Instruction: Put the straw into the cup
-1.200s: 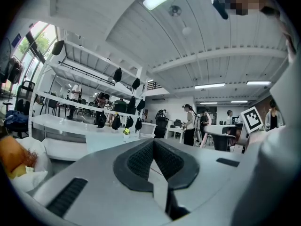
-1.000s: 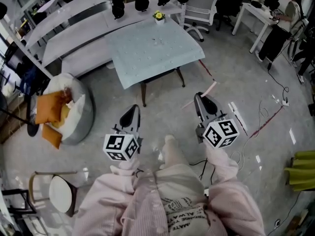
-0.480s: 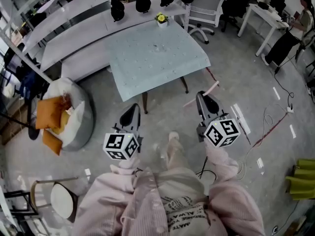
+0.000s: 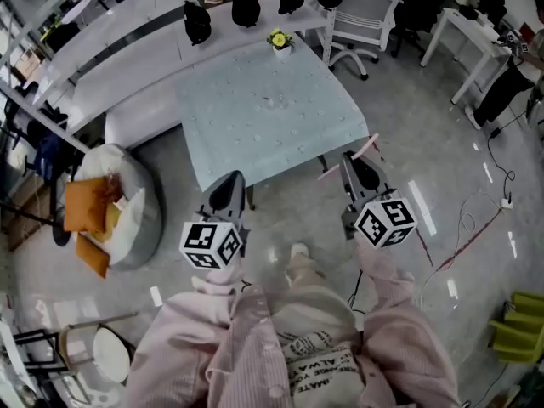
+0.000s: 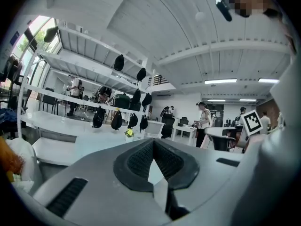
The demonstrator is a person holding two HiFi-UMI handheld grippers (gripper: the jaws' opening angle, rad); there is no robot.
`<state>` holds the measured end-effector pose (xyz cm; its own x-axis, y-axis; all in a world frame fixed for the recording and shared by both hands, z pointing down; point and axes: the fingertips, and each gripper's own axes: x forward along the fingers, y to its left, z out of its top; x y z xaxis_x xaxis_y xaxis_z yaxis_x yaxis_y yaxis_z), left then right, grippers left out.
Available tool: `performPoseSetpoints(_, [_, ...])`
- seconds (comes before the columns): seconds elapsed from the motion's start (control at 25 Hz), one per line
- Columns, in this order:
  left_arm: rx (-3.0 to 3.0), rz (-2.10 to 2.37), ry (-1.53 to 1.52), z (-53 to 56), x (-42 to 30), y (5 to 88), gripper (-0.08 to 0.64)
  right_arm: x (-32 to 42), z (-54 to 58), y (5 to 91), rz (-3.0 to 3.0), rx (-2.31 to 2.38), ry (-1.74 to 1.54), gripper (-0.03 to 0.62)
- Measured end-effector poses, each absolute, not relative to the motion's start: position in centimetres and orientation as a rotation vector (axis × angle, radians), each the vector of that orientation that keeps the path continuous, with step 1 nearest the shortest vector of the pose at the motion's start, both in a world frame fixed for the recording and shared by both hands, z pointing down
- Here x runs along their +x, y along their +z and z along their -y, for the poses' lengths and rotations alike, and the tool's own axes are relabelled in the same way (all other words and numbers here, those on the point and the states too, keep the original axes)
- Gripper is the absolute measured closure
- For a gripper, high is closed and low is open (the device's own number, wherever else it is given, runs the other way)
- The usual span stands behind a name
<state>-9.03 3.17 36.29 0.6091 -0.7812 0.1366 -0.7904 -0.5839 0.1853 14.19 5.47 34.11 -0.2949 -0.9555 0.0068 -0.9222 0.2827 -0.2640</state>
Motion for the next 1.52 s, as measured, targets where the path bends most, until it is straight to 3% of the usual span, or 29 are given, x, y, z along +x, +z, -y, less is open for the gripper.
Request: performPoseSetpoints(1.52, [2.444, 1.375, 0.053, 19.7, -7.0, 41.2, 0.561, 18.3, 21.4, 36.3, -2.409, -1.718, -0.393, 0.566])
